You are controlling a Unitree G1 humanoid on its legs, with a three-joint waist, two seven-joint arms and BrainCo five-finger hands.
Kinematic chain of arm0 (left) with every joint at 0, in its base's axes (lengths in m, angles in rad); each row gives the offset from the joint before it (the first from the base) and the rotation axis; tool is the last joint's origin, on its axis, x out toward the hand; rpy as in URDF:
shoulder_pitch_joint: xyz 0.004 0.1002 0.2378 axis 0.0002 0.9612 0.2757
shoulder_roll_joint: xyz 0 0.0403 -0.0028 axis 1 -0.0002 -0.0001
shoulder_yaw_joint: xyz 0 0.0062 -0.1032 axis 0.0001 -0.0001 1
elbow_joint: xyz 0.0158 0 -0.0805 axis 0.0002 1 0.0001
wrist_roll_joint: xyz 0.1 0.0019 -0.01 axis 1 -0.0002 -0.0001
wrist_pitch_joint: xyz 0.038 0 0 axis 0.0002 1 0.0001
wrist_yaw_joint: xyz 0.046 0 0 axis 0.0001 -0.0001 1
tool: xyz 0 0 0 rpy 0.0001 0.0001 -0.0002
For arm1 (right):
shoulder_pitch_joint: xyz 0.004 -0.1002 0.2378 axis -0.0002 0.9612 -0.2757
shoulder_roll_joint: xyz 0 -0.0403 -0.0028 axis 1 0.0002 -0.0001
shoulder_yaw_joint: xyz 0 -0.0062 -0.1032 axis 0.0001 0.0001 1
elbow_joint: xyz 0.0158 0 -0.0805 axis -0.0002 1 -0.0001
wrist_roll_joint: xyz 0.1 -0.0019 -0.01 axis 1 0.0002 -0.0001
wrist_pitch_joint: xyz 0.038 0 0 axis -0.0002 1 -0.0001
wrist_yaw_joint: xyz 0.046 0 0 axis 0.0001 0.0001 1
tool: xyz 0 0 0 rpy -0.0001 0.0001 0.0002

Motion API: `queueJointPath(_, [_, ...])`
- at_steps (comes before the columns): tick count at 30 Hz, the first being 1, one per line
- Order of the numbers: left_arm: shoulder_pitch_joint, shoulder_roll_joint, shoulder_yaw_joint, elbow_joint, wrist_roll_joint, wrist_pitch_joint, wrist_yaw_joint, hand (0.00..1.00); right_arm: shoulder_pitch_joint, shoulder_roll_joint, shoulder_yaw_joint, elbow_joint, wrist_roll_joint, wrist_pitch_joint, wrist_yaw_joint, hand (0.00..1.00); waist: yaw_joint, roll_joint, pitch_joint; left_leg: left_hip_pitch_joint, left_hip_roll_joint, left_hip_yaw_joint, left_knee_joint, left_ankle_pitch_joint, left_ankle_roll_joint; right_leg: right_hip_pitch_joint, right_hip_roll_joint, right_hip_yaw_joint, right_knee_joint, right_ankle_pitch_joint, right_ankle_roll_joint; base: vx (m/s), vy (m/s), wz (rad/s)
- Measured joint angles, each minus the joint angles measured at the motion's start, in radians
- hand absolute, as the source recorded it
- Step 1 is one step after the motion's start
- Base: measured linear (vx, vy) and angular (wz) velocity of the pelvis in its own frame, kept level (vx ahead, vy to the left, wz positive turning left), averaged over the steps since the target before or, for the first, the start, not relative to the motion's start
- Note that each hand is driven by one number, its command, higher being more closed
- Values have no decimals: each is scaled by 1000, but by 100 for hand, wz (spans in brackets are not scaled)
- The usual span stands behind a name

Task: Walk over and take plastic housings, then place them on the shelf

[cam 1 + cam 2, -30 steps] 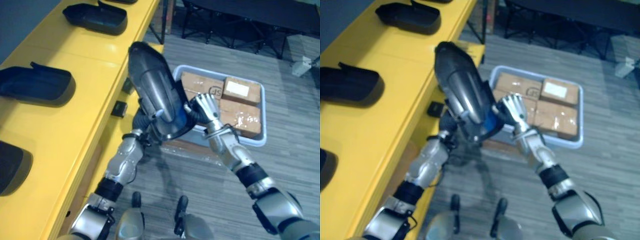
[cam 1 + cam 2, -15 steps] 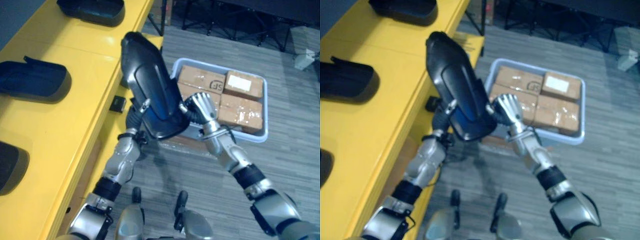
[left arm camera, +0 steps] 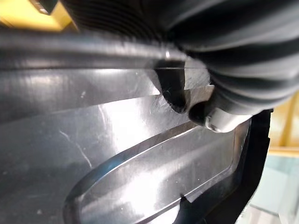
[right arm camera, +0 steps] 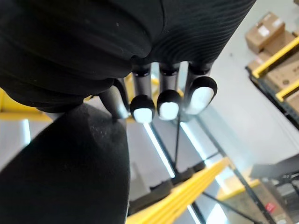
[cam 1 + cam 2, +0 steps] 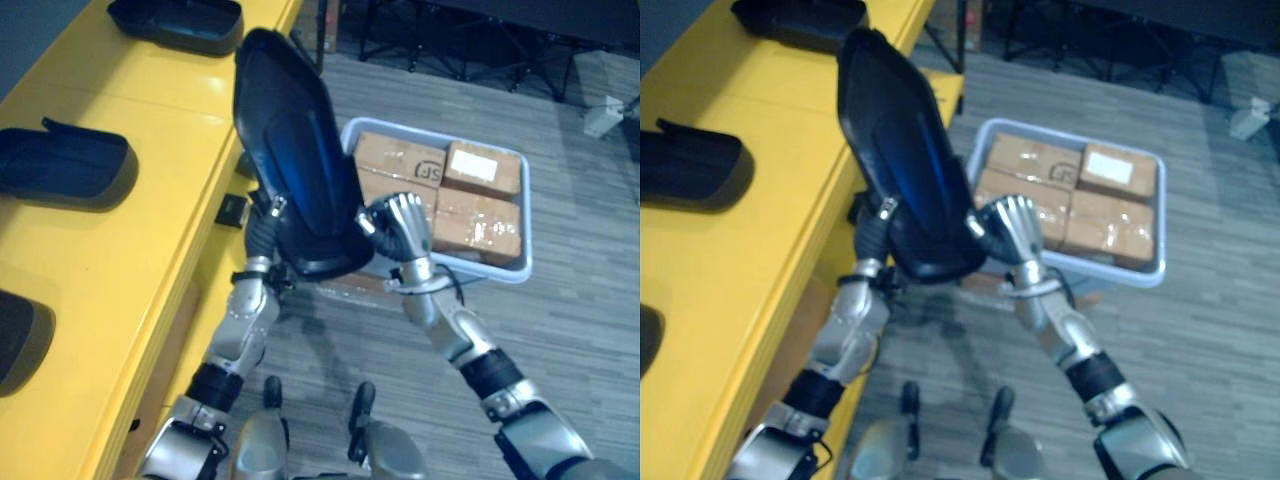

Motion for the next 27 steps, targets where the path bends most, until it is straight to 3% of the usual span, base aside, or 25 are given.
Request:
queueJointPath(3, [0,1,1,-8,63,0,8,100,10,-1,0,-1,9,-7,-1,100,0,0,0,1,0,0,-1,0,0,2,2,2,-6,3,0,0,0,0])
queueJointPath(4, [1,1,1,-11,72,0,12,100,13,-1,1,-1,16,-10,0,0,0,-1,0,1,0,0,-1,0,0,3,2,2,-9,4,0,0,0,0])
queueJointPath(8, [38,2,3,-61,101,-2,37,100,22,0,6,-10,43,-60,-2,0,-5,-5,-3,3,1,0,-2,-3,-2,12,5,2,-21,8,1,0,0,0])
queueJointPath(11, [47,2,3,-65,118,-25,43,100,26,-5,22,-27,83,-69,0,0,-5,-5,-3,3,1,0,-1,-3,-2,12,5,3,-22,9,1,0,0,0])
queueJointPath(18, [88,-1,-12,-110,320,-37,125,100,47,-4,31,-69,253,-106,26,0,-4,-14,-9,3,1,6,1,-5,-3,12,8,14,-32,16,1,-9,18,-3])
queueJointPath(25, [180,-67,-15,-113,459,-31,192,100,100,80,-36,-420,495,-215,96,0,-9,-17,-15,18,-1,17,0,-9,0,17,6,19,-27,14,2,-1,10,-2])
queueJointPath(27, [203,-75,-6,-113,468,-28,202,100,133,80,-75,-466,559,-222,126,0,-11,-15,-26,25,-3,25,1,-12,2,18,5,23,-18,9,6,-12,29,-6])
